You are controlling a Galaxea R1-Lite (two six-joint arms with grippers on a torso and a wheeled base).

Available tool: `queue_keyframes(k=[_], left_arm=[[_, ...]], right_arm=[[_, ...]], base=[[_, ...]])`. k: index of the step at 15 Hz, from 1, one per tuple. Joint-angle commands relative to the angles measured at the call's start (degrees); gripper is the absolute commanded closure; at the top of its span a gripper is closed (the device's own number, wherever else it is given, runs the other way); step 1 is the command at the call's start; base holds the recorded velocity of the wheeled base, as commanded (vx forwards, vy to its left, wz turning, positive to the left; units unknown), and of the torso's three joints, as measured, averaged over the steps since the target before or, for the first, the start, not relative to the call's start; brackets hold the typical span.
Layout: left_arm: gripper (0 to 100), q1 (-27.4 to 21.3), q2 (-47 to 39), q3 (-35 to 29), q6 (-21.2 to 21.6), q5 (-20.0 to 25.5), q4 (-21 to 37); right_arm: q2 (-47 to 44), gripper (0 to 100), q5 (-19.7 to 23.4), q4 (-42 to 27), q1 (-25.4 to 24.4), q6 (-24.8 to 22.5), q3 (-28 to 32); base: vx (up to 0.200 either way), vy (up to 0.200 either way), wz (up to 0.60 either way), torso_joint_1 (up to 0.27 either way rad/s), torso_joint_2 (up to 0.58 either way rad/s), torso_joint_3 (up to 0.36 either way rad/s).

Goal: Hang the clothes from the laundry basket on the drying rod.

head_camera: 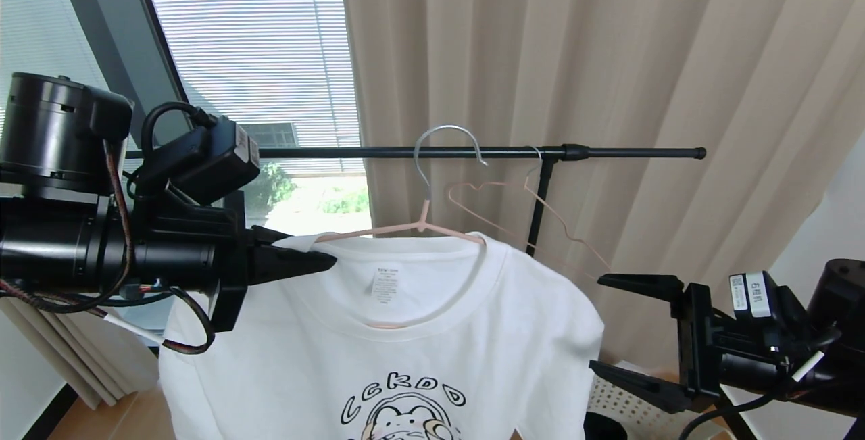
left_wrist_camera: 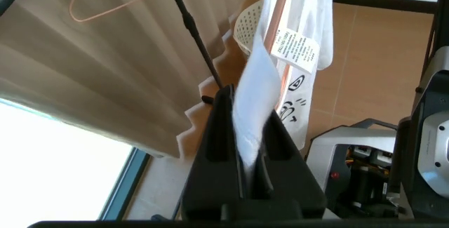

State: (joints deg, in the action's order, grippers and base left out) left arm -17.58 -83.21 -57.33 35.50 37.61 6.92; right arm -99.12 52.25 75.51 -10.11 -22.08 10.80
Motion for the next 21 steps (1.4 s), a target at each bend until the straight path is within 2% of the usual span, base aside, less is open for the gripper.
queue_keyframes(k=[1,3,7,14,15,21], left_arm=[[100,0.6,1.0,0.0,-0.4,0.0,-0.1],[100,0.6,1.7,1.3,-2.3,0.0,-2.4],[100,0.5,3.2,4.2,-6.4,0.0,-8.4],[100,0.6,4.8,5.4,-7.3,0.0,-9.5],[100,0.6,5.1,5.5,-7.4,0.0,-9.5],[100,2.5,6.5,7.2,-7.3,0.0,-9.6]], right_arm=[[-4.0,0,0.0,0.0,-1.2,-0.8,-0.1],[-8.1,0,-0.4,0.4,-1.9,-0.8,1.2],[-10.9,0,-0.9,0.5,-1.7,-0.6,3.0],[-10.7,0,-1.6,0.5,-0.2,-0.6,4.3],[-10.7,100,-1.6,0.5,0.2,-0.6,4.4],[-10.0,100,-1.7,0.6,4.0,-0.6,5.9]], base=[[0.0,0.0,0.0,0.0,0.0,0.0],[0.0,0.0,0.0,0.0,0.0,0.0],[0.0,0.0,0.0,0.0,0.0,0.0],[0.0,0.0,0.0,0.0,0.0,0.0],[0.0,0.0,0.0,0.0,0.0,0.0],[0.0,0.0,0.0,0.0,0.0,0.0]])
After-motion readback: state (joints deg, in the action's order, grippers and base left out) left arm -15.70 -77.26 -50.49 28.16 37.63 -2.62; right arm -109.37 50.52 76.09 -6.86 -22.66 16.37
